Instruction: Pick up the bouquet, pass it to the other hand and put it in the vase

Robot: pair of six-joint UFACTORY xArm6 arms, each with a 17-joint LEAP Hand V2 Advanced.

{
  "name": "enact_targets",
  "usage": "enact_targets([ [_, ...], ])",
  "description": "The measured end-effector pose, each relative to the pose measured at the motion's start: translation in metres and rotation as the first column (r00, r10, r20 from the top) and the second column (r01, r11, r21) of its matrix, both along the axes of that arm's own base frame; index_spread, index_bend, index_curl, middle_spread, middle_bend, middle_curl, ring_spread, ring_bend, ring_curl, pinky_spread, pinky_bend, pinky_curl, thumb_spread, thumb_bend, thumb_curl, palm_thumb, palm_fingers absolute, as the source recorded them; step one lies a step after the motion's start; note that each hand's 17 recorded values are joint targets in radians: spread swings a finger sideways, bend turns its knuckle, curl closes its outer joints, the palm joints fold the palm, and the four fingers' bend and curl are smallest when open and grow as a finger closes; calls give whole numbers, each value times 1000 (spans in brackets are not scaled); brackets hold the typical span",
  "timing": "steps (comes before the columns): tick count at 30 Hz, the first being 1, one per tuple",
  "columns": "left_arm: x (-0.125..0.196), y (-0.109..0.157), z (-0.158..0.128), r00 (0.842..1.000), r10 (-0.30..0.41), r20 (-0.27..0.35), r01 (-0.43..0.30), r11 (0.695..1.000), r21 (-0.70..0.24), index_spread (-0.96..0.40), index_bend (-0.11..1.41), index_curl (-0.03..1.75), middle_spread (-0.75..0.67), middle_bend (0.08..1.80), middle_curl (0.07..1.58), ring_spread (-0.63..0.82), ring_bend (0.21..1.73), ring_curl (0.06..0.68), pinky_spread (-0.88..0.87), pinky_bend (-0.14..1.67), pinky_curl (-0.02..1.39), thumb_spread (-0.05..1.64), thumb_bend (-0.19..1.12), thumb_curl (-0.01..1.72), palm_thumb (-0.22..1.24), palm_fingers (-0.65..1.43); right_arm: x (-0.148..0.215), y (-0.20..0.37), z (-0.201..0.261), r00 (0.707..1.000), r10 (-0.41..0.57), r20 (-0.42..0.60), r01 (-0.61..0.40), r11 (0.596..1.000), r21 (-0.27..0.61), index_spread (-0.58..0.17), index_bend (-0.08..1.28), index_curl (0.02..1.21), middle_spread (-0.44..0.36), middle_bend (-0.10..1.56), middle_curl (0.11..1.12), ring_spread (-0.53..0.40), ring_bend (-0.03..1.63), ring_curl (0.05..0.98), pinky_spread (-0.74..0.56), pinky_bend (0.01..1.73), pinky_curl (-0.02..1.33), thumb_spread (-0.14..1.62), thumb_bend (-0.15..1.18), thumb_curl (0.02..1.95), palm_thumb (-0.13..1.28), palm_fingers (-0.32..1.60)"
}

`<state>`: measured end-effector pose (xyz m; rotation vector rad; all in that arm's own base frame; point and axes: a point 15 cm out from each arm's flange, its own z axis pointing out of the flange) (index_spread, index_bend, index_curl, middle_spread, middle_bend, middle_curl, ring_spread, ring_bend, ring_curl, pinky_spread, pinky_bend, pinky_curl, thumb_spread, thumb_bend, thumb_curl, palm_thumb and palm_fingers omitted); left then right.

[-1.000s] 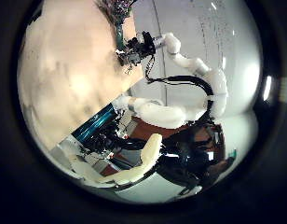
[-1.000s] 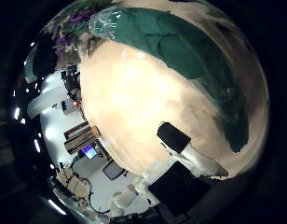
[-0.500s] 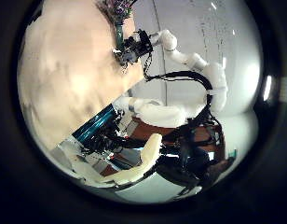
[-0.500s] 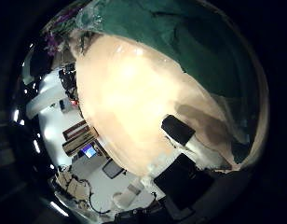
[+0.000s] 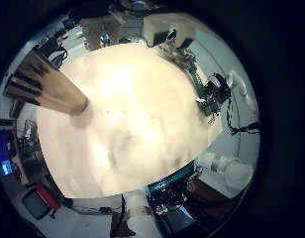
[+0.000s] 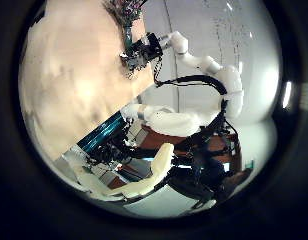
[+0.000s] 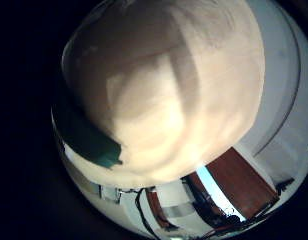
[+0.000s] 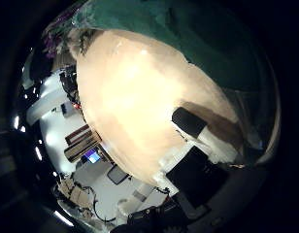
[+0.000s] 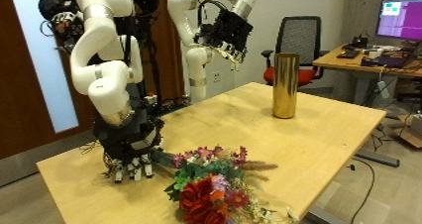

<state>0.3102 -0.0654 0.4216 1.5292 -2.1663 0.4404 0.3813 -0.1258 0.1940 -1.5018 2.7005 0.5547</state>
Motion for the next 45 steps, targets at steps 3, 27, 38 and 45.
enact_targets([
  [3, 0, 0, 0, 1000, -1, 1, 1, 1000, 0, 298, 164, 281, 580, 177, 233, 683, 469, 217, 633, 262, 314, 776, -37, 326, 258, -35, 4, 0, 4, 1000, -2, 5, 2, 1000, -3, -107, 189, 314, 34, 607, 396, -78, 1022, 206, 107, 715, 90, 990, -21, 380, 682, 461],
  [27, 0, 4, -1, 1000, 12, 1, -12, 1000, -5, 306, 165, 287, 580, 179, 236, 683, 464, 218, 633, 258, 313, 777, -38, 329, 263, -31, 7, -46, 51, 990, -91, 111, 96, 995, -39, -345, 865, 819, -196, 1186, 694, -225, 1366, 502, -350, 1349, 406, 886, -4, 515, 1014, 1256],
  [38, 0, 4, -2, 1000, 24, -1, -24, 1000, -5, 310, 167, 291, 579, 177, 236, 683, 463, 218, 624, 253, 313, 777, -38, 331, 263, -28, -13, -48, 134, 965, -75, 252, 81, 997, -12, -305, 978, 936, -155, 1325, 741, -198, 1444, 584, -224, 1461, 549, 835, -6, 646, 1175, 1138],
  [45, 0, 8, 0, 999, 37, 5, -37, 999, -15, 312, 171, 296, 579, 178, 237, 680, 466, 218, 624, 249, 312, 777, -38, 332, 262, -24, -27, -36, 198, 923, -40, 383, 3, 995, 99, -292, 990, 962, -145, 1351, 744, -197, 1442, 600, -213, 1437, 593, 740, -12, 727, 1196, 1132],
])
